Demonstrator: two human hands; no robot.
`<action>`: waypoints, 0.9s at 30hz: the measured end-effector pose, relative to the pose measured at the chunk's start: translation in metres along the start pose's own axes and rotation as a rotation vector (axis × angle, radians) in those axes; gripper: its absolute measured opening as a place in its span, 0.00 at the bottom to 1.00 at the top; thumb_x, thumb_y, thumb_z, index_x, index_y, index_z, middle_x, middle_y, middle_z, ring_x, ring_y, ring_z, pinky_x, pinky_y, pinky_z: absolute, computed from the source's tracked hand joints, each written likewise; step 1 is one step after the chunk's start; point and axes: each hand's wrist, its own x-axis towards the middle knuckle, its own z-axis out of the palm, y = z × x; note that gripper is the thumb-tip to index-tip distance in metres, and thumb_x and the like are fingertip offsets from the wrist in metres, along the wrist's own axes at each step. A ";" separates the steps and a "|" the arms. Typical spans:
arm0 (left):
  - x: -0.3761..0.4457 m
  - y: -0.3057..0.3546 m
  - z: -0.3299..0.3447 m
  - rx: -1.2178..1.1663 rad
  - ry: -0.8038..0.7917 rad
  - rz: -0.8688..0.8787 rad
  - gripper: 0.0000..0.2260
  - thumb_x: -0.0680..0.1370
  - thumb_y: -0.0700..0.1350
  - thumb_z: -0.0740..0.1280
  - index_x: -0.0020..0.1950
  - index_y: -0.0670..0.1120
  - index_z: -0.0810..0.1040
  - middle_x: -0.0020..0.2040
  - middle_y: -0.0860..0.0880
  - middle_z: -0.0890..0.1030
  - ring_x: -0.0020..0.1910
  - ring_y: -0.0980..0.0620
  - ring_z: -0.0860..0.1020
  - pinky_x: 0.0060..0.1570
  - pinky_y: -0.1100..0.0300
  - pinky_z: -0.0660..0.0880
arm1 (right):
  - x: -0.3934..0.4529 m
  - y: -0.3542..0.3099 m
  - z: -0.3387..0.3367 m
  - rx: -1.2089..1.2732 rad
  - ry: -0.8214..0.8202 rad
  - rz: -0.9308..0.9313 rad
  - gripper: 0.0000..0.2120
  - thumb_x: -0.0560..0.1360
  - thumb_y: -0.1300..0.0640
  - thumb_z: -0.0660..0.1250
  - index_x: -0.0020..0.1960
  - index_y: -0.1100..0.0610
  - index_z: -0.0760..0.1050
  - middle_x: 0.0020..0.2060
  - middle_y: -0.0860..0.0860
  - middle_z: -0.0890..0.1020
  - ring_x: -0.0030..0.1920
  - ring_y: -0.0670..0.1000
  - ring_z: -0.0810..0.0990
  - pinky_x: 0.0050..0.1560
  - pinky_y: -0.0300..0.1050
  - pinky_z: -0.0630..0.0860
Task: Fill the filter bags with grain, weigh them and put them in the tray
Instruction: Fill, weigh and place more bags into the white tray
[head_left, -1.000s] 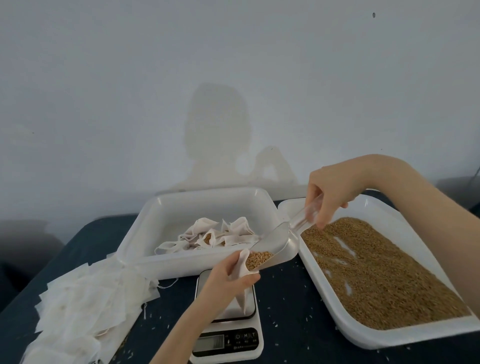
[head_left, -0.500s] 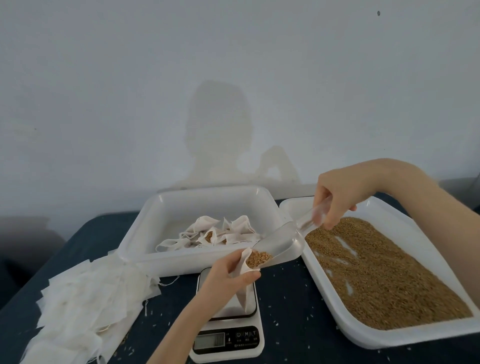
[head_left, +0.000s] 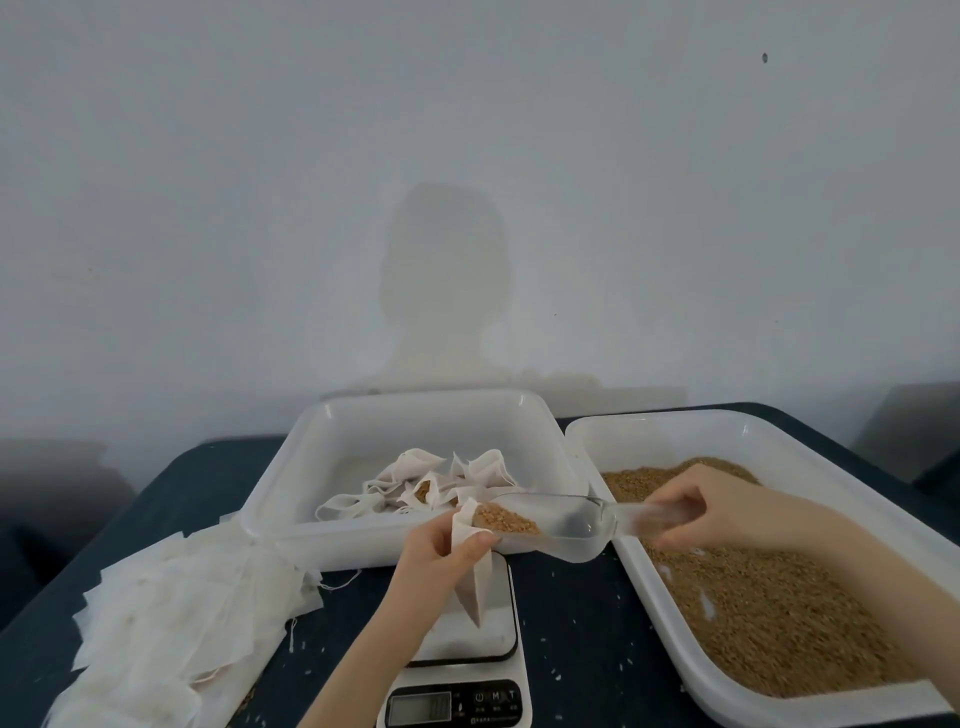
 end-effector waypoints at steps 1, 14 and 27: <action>0.000 0.000 0.001 -0.009 0.015 -0.007 0.06 0.75 0.48 0.69 0.51 0.53 0.81 0.45 0.55 0.85 0.45 0.57 0.81 0.47 0.63 0.72 | -0.001 0.002 0.004 0.011 0.008 0.000 0.11 0.66 0.37 0.71 0.46 0.39 0.83 0.29 0.44 0.74 0.28 0.44 0.66 0.32 0.32 0.64; 0.017 0.006 0.005 0.088 0.042 0.039 0.07 0.76 0.43 0.69 0.43 0.55 0.83 0.35 0.60 0.82 0.35 0.67 0.76 0.35 0.75 0.70 | -0.033 0.038 0.016 0.030 0.257 0.183 0.05 0.70 0.45 0.70 0.43 0.44 0.81 0.31 0.46 0.80 0.26 0.40 0.71 0.29 0.33 0.68; 0.012 -0.050 -0.022 0.522 0.024 0.046 0.15 0.74 0.37 0.69 0.35 0.57 0.79 0.39 0.63 0.81 0.42 0.67 0.77 0.41 0.76 0.69 | -0.069 0.132 0.027 -0.369 0.125 0.650 0.11 0.76 0.39 0.63 0.47 0.46 0.76 0.40 0.50 0.83 0.36 0.44 0.79 0.43 0.38 0.75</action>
